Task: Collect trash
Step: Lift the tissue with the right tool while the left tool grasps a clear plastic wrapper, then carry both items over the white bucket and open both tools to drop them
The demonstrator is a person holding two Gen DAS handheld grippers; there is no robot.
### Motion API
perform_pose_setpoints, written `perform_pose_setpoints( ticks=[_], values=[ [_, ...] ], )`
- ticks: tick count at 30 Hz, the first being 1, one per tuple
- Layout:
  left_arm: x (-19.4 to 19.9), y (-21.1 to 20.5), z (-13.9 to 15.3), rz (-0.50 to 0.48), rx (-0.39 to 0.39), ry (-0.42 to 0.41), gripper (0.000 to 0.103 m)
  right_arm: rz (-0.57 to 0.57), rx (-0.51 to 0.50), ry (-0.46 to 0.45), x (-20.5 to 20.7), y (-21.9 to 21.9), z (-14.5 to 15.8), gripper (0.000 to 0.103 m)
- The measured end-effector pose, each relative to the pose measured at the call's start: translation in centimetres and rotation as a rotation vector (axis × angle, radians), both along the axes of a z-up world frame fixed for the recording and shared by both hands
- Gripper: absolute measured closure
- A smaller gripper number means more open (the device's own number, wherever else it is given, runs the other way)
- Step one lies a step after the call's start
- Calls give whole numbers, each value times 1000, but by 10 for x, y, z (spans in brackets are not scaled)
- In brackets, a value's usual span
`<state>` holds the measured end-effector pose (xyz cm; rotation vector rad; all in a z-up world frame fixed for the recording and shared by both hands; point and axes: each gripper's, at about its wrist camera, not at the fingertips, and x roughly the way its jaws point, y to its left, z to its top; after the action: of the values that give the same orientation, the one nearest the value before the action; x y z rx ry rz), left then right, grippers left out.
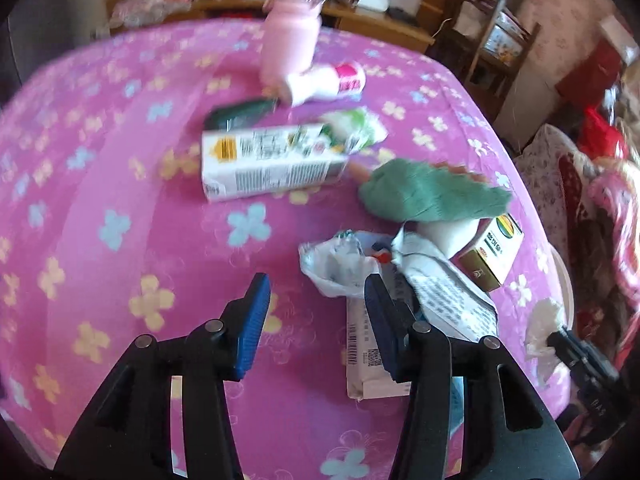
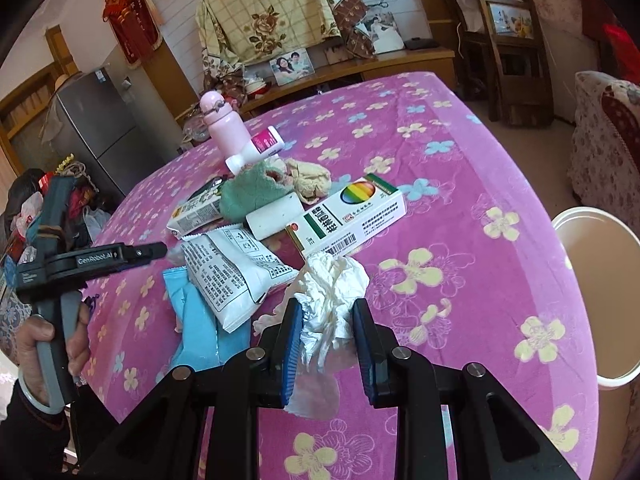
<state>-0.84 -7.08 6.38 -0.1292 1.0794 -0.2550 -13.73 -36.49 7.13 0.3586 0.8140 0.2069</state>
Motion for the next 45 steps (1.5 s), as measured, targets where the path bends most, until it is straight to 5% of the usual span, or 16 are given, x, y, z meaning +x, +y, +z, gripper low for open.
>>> perform_pose_setpoints(
  ticks=[4,14,15,16,17,26,32,45],
  values=[
    [15,14,-18,74,-114,56,56,12,10,19,5,5,-5,78],
    [25,11,-36,123,-132,89,57,17,3,30,10,7,-6,78],
    [24,12,-36,125,-141,88,67,17,1,27,10,7,-6,78],
    [25,14,-36,118,-156,94,88,18,-3,19,9,8,-5,78],
    [24,17,-36,109,-172,104,93,19,-9,10,7,8,-3,78],
    [-15,27,28,79,-147,-37,93,10,-5,-58,-7,0,21,78],
    [-39,-26,61,-51,-165,-79,93,-38,-27,-73,-22,-22,30,78],
    [-74,-235,56,-401,-132,-50,93,-331,-49,12,-53,-173,17,78]
  ],
)
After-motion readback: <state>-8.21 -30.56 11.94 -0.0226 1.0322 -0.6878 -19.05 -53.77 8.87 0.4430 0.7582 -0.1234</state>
